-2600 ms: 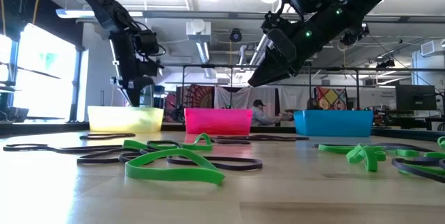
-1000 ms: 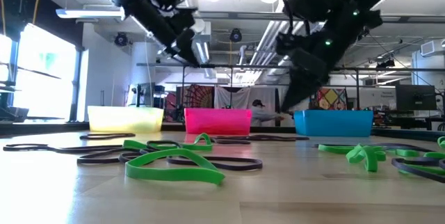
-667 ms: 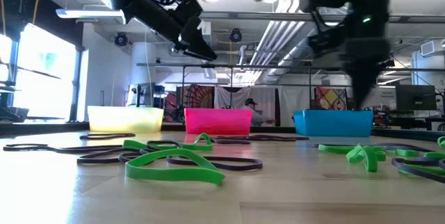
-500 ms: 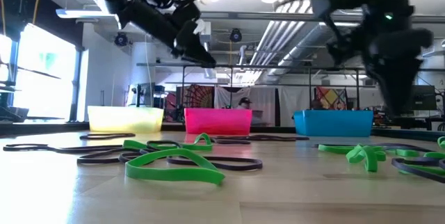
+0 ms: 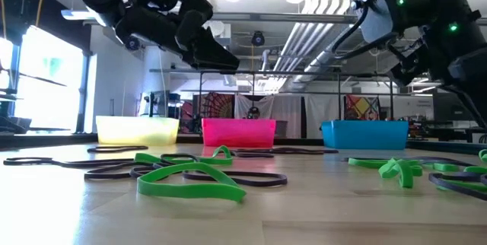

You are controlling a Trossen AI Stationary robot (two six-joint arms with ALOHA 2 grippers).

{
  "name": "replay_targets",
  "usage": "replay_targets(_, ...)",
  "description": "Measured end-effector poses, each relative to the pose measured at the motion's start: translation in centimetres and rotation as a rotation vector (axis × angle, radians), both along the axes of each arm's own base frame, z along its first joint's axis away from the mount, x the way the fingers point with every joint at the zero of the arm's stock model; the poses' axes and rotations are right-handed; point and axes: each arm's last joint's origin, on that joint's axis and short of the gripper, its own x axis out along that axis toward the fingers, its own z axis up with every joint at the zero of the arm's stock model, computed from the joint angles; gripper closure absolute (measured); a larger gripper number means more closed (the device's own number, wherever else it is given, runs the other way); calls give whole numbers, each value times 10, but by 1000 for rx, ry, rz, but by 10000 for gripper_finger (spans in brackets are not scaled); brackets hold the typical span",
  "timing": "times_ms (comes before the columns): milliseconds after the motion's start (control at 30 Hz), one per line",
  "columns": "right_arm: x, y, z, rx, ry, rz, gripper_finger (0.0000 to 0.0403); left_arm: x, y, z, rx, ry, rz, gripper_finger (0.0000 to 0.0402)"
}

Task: Sort rubber bands into baskets
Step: Put the green rubber band into the yellow bin

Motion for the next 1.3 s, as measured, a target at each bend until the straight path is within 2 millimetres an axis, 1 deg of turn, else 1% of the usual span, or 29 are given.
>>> replay_targets(200, 1, -3, -1, -11, -15, 35, 277, 0, -3, -2, -4, 26, -4, 268)
replay_targets(400, -9, -12, -26, 55, -16, 23, 277, 0, -3, -3, -4, 27, -3, 268)
replay_targets(533, -13, -16, -33, 58, -20, 8, 284, 0, -2, -3, 1, 28, 7, 268)
replay_targets(633, -11, -15, -35, 84, -41, 39, 308, 0, -2, -3, 1, 27, 8, 268)
replay_targets(800, -10, -15, -35, 82, -52, 70, 388, -1, -2, -3, -8, 29, 11, 268)
replay_targets(833, -10, -15, -34, 76, -51, 77, 395, 0, -2, -3, -8, 29, 10, 268)
replay_targets(900, -6, -12, -29, 65, -64, 81, 391, -1, -2, -3, -14, 31, 12, 268)
replay_targets(1033, 10, -7, -9, -3, -160, 135, 400, -1, -3, -5, -38, 51, 2, 268)
replay_targets(1133, 24, -6, 8, -88, -302, 177, 399, -2, -3, -7, -59, 71, 7, 268)
replay_targets(1300, 48, -11, 27, -340, -630, 201, 401, -2, -9, -8, -54, 84, -18, 268)
